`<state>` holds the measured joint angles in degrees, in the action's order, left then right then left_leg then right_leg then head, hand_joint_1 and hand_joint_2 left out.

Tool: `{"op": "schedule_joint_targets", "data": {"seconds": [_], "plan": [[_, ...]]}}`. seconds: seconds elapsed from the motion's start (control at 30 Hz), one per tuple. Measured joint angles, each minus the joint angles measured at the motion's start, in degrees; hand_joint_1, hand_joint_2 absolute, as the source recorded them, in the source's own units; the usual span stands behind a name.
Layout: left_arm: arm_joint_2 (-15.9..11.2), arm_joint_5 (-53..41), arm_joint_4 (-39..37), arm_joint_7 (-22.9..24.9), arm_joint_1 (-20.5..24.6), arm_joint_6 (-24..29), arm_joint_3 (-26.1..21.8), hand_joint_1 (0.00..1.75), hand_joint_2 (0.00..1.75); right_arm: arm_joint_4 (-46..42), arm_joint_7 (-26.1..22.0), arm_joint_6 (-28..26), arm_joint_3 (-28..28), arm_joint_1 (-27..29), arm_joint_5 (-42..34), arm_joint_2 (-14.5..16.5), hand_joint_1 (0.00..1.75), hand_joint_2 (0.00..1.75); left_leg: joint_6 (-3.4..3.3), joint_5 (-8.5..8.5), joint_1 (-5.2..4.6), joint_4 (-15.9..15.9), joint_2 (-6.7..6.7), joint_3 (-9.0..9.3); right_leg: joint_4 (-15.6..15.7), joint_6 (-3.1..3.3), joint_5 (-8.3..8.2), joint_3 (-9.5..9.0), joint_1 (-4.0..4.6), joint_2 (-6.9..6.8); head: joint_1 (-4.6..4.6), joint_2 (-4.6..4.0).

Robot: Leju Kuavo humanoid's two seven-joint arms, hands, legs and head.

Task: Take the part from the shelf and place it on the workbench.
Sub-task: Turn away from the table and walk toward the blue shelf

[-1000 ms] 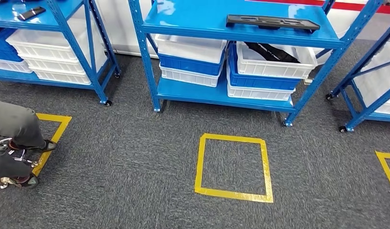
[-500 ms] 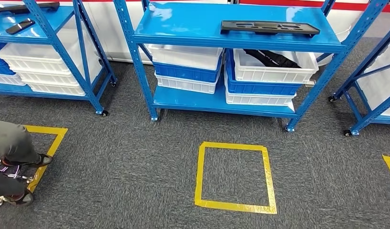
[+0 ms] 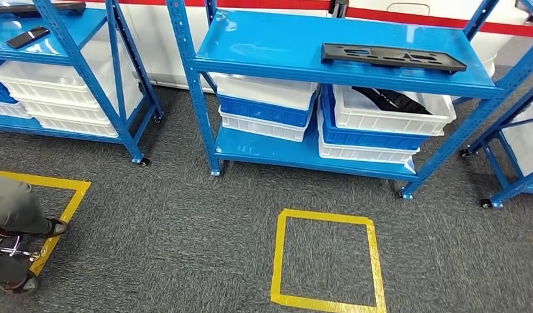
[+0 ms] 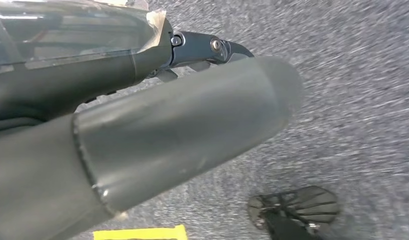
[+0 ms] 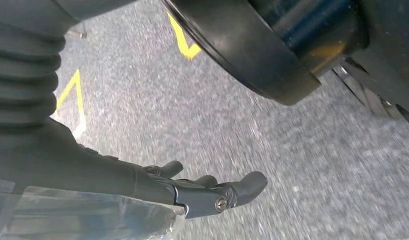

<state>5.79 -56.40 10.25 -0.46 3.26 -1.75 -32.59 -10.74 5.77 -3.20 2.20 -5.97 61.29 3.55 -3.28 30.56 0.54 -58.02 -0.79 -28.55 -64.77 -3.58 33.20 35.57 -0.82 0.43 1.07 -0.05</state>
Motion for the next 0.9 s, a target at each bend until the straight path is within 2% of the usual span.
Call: {"op": "schedule_joint_targets", "data": {"seconds": [0.03, 0.07, 0.1, 0.17, 0.23, 0.27, 0.33, 0.37, 0.4, 0.43, 0.47, 0.53, 0.57, 0.6, 0.63, 0.7, 0.73, 0.77, 0.83, 0.87, 0.9], "plan": [[0.0, 0.0, 0.0, 0.0, -0.1, 0.0, 0.0, 0.0, 0.0, 0.0, 0.0, 0.0, -0.1, 0.1, 0.0, 0.0, 0.0, 1.75, 0.27, 0.76, -0.08, -0.1, -0.12, 0.79, 2.7, -0.12, -2.98, -0.12, 0.08, -0.16, -0.09, 0.0], [0.0, 0.0, 0.0, 0.0, -0.1, 0.0, 0.0, 0.0, 0.0, 0.1, 0.0, 0.0, -0.1, 0.1, 0.0, -0.1, 0.0, 1.75, 0.62, 1.42, -0.2, -0.1, -0.19, 1.25, 4.5, 0.15, -5.38, -0.39, 0.3, -0.26, -0.21, 0.0], [0.0, -0.1, 0.0, 0.0, -0.1, 0.0, 0.0, 0.0, 0.0, 0.1, 0.0, 0.1, -0.2, 0.1, 0.0, -0.1, 0.0, 1.75, 0.99, 1.85, -0.29, -0.1, -0.23, 1.62, 5.3, 0.82, -6.6, -0.48, 0.5, -0.31, -0.25, 0.0], [0.0, -0.1, 0.0, 0.0, 0.1, 0.0, 0.0, 0.0, 0.0, 0.1, 0.0, 0.1, -0.3, -0.1, 0.1, 0.0, 0.0, 1.75, 1.61, 2.17, -0.3, -0.3, -0.22, 2.2, 5.8, 2.45, -6.38, -1.54, 0.46, -0.2, -0.27, 0.01], [0.0, -0.1, 0.0, 0.0, 0.3, 0.0, -0.1, 0.0, 0.0, 0.0, 0.1, 0.0, -0.4, -0.2, 0.2, 0.1, 0.0, 1.75, 2.08, 2.16, -0.12, -2.8, -0.06, 1.18, 6.3, 3.52, -5.85, -3.07, -0.03, -0.2, -0.21, 0.01], [0.0, -0.1, 0.0, 0.0, 0.4, 0.0, -0.1, 0.0, 0.0, 0.0, 0.1, 0.0, -0.4, -0.2, 0.3, 0.2, 0.0, 1.75, 2.34, 2.48, 0.0, -5.5, 0.04, -0.44, 6.6, 3.97, -5.48, -3.86, -0.19, -0.22, -0.17, 0.01], [0.1, -0.3, 0.0, 0.0, 0.5, 0.0, 0.0, 0.0, 0.0, 0.0, 0.2, 0.0, -0.5, -0.1, 0.3, 0.2, 0.0, 1.75, 2.91, 4.11, 0.18, -12.0, 0.2, -5.29, 6.7, 4.54, -4.5, -5.1, -0.16, -0.19, -0.08, 0.01], [0.0, -0.3, 0.0, 0.0, 0.4, 0.0, 0.0, 0.0, 0.0, 0.0, 0.2, 0.0, -0.5, 0.0, 0.4, 0.2, 0.0, 1.75, 3.17, 5.02, 0.25, -14.1, 0.25, -7.7, 6.7, 4.6, -3.87, -5.8, -0.16, -0.08, -0.09, 0.01], [0.0, -0.4, 0.0, 0.0, 0.3, 0.0, -0.1, 0.0, 0.0, 0.0, 0.2, 0.0, -0.5, 0.1, 0.4, 0.2, 0.0, 1.75, 3.33, 5.46, 0.3, -14.8, 0.29, -9.53, 6.7, 4.58, -3.2, -6.62, -0.16, 0.07, -0.06, 0.01], [0.0, -0.5, 0.0, 0.0, 0.3, 0.0, -0.1, 0.0, 0.0, 0.0, 0.2, 0.0, -0.5, 0.2, 0.4, 0.2, 0.0, 1.75, 3.36, 4.93, 0.33, -13.9, 0.31, -10.55, 6.7, 4.53, -2.48, -7.56, -0.16, 0.21, -0.08, 0.01], [-0.1, -0.5, 0.0, 0.0, 0.3, 0.0, -0.1, 0.0, 0.0, 0.0, 0.2, 0.0, -0.6, 0.2, 0.5, 0.3, 0.0, 1.75, 3.23, 3.17, 0.33, -11.6, 0.33, -10.85, 6.7, 4.43, -1.72, -8.55, -0.15, 0.3, -0.08, 0.01], [-0.2, -0.5, 0.0, 0.0, 0.2, 0.0, -0.2, 0.0, 0.0, 0.0, 0.2, 0.0, -0.6, 0.3, 0.5, 0.4, 0.0, 1.75, 2.44, -2.79, -0.01, -5.9, 0.38, -10.52, 6.9, 4.08, -0.26, -10.01, -0.11, 0.44, -0.19, 0.01], [-0.3, -0.6, 0.0, 0.0, 0.2, 0.0, -0.2, 0.0, 0.0, 0.1, 0.3, 0.0, -0.6, 0.3, 0.6, 0.5, 0.0, 1.75, 1.97, -4.91, -0.36, -4.0, 0.33, -10.29, 7.1, 3.77, 0.38, -10.51, -0.07, 0.52, -0.21, 0.01], [-0.3, -0.6, 0.0, 0.0, 0.2, 0.0, -0.2, 0.0, 0.0, 0.1, 0.3, 0.0, -0.6, 0.3, 0.6, 0.6, 0.0, 1.75, 1.48, -6.13, -0.69, -3.0, 0.3, -10.05, 7.4, 3.4, 0.77, -11.04, -0.01, 0.59, -0.2, 0.01], [-0.4, -0.6, 0.0, 0.0, 0.2, 0.0, -0.2, 0.0, 0.0, 0.1, 0.3, 0.0, -0.6, 0.2, 0.6, 0.6, 0.0, 1.75, 1.09, -5.93, -0.96, -2.6, 0.25, -9.74, 7.5, 2.89, 0.8, -11.72, 0.14, 0.65, -0.2, 0.01], [-0.4, -0.6, 0.0, 0.0, 0.2, 0.0, -0.2, 0.0, 0.0, 0.1, 0.3, -0.1, -0.6, 0.3, 0.6, 0.6, 0.0, 1.75, 0.25, -5.71, -0.91, -1.1, 0.08, -7.94, 7.7, 2.18, 0.66, -12.93, 0.41, 0.58, -0.1, 0.01], [-0.4, -0.6, 0.0, 0.0, 0.2, 0.0, -0.2, 0.0, 0.44, 0.0, 0.3, -0.1, -0.6, 0.3, 0.6, 0.5, 0.0, 1.75, -0.05, -5.57, -0.77, -0.4, 0.01, -6.89, 6.7, 1.93, 0.72, -12.74, 0.48, 0.5, -0.15, 0.0], [-0.3, -0.6, 0.0, 0.0, 0.3, 0.0, -0.2, 0.0, 0.87, 0.0, 0.3, -0.1, -0.6, 0.3, 0.6, 0.5, 0.0, 1.75, -0.32, -5.45, -0.61, 0.1, -0.04, -5.9, 4.5, 1.92, 1.22, -11.55, 0.44, 0.42, -0.19, -0.01], [-0.3, -0.7, 0.0, -0.1, 0.4, 0.2, -0.3, 0.0, 1.75, 0.0, 0.3, -0.2, -0.6, 0.2, 0.8, 0.4, 0.0, 1.75, -0.59, -4.9, -0.43, 0.6, -0.01, -4.7, -2.3, 2.12, 3.25, -6.71, 0.29, 0.32, -0.21, -0.01], [-0.3, -0.8, 0.0, -0.2, 0.5, 0.3, -0.3, 0.0, 1.75, 0.0, 0.3, -0.3, -0.6, 0.1, 1.0, 0.4, 0.0, 1.75, -0.63, -4.51, -0.38, 0.6, -0.02, -4.27, -5.3, 2.09, 4.54, -4.05, 0.23, 0.31, -0.21, 0.0], [-0.3, -0.8, 0.0, -0.4, 0.5, 0.5, -0.4, 0.0, 1.75, 0.0, 0.2, -0.5, -0.7, 0.0, 1.2, 0.4, 0.0, 1.75, -0.54, -3.99, -0.29, 0.6, -0.05, -3.73, -6.7, 1.81, 5.48, -2.13, 0.16, 0.3, -0.19, 0.01]]}}
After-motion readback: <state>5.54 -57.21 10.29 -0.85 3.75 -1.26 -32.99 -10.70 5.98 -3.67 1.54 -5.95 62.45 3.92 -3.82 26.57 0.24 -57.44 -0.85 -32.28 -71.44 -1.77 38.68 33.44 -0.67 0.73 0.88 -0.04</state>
